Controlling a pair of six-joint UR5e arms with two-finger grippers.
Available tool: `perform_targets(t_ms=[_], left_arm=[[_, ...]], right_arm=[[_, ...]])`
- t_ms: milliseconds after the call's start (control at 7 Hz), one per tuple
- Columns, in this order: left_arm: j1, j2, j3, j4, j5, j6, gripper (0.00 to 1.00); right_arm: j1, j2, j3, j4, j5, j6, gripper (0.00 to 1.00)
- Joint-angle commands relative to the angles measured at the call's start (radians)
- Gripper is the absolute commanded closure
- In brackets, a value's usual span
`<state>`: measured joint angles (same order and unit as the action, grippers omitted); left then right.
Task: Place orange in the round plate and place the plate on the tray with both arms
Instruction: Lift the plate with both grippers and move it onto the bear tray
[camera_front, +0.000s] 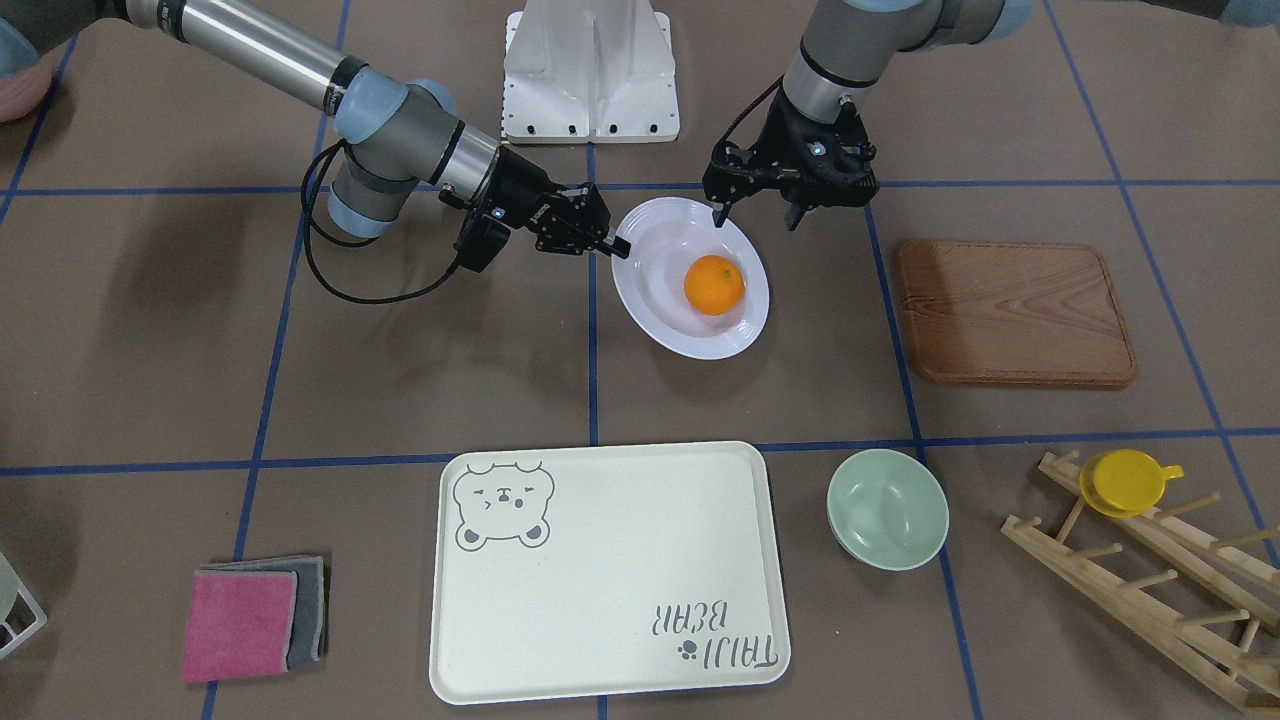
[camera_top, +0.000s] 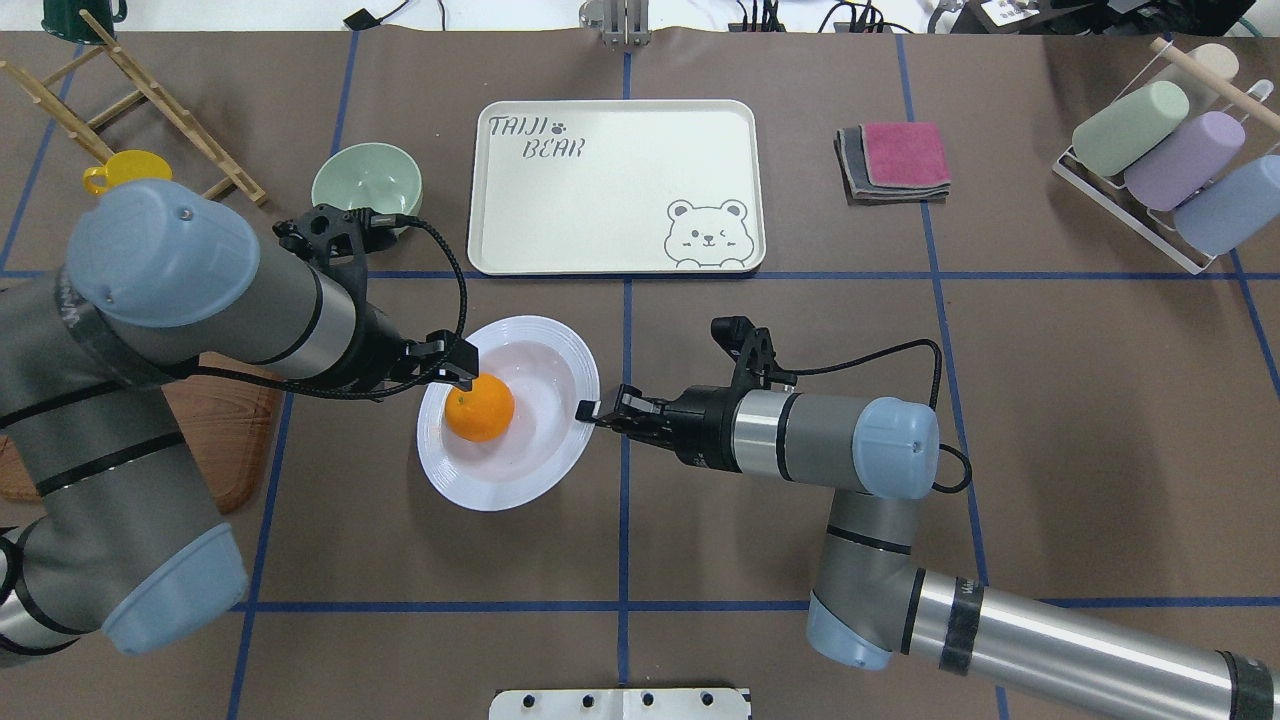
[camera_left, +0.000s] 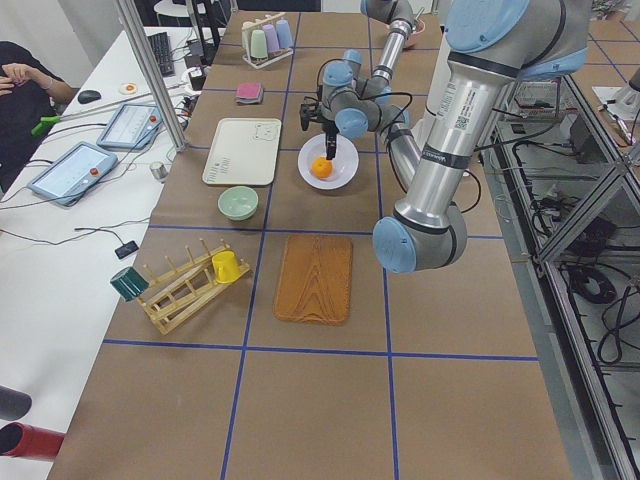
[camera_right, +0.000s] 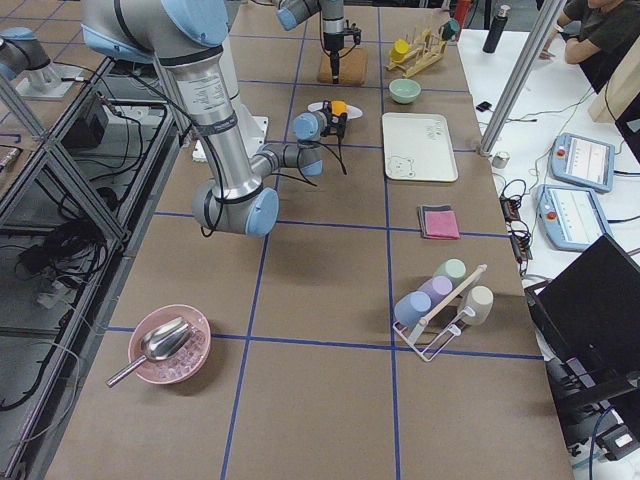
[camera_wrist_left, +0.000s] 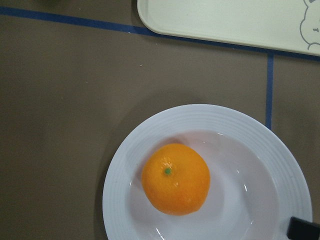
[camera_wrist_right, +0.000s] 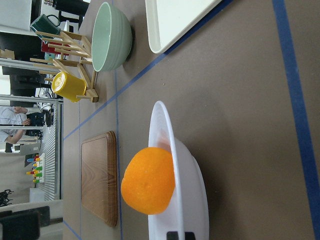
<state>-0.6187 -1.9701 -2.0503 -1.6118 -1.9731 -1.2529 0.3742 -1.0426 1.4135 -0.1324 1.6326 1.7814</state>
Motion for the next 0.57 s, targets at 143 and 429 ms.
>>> perform_targets(t_ms=[143, 429], left_arm=[[-0.129, 0.074, -0.013, 0.047, -0.007, 0.279, 0.08], [-0.206, 0.122, -0.010, 0.047, -0.032, 0.413, 0.08]], right_arm=[[0.087, -0.001, 0.012, -0.006, -0.244, 0.238, 1.00], [0.094, 0.047, -0.103, -0.035, -0.423, 0.286, 1.00]])
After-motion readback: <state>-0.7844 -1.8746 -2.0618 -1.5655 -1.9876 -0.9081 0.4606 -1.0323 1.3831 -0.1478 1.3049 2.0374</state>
